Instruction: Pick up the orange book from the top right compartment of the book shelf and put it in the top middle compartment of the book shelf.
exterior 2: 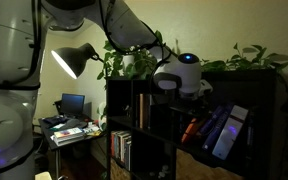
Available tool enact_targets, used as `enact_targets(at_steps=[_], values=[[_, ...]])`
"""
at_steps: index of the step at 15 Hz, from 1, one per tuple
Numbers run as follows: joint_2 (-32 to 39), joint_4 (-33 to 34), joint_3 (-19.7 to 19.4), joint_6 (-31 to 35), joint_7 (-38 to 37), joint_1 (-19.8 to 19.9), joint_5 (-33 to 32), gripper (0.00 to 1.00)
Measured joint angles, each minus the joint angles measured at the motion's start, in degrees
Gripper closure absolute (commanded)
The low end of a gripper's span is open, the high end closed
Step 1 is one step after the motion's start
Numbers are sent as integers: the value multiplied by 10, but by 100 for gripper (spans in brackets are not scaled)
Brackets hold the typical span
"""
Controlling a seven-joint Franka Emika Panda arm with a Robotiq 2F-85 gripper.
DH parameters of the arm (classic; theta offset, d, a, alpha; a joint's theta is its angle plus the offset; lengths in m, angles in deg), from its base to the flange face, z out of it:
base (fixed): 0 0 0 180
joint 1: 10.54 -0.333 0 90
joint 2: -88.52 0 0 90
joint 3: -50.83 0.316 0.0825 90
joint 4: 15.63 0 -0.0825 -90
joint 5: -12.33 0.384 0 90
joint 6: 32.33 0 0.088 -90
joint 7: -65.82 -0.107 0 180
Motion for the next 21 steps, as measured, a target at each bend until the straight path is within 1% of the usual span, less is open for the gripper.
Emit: enact_targets(at_steps=[3,5,14,15,16,17,21], values=[[1,1,-1,-7,70,9,103,0],[4,1,-3,-16,97,15,145,0],[36,7,-8,-56,160,21,234,0],[40,11,-8,-57,169,21,242,2],[45,16,-7,-57,177,21,249,27],[49,20,-7,-57,185,21,257,27],[64,36,-6,-57,209,21,277,53]])
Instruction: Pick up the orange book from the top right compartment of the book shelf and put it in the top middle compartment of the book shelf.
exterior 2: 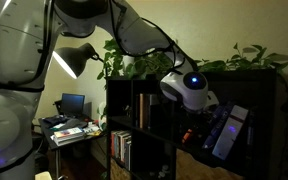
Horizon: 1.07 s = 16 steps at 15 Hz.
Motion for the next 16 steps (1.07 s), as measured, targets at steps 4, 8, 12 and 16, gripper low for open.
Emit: enact_targets(at_steps=[4,8,12,16], values=[[7,9,-1,0,18,0,15,80],[10,12,-1,0,25,0,21,96],[10,13,-1,-6,25,-1,20,93],[5,9,-3,-5,24,-2,1,93]])
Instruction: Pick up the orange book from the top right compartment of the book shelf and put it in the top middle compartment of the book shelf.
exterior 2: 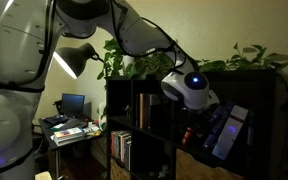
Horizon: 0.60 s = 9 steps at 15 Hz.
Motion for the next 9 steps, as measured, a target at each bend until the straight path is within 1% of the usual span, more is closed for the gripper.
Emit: enact_targets(at_steps=[4,9], values=[[-22,-23,-4,8,-4,0,-34,93],[-69,-79,-5,35,-6,0,-67,93]])
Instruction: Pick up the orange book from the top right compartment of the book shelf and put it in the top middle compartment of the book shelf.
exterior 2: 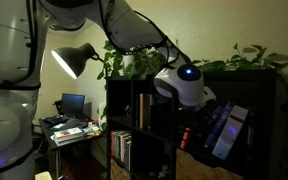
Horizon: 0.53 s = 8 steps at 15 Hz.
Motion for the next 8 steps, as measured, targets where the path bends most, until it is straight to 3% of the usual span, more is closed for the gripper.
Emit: enact_targets(at_steps=[5,6,8], values=[[-54,-65,5,35,0,-1,-2,93],[-65,-76,7,43,0,-1,-2,79],[-80,-94,11,54,0,-2,-3,79]])
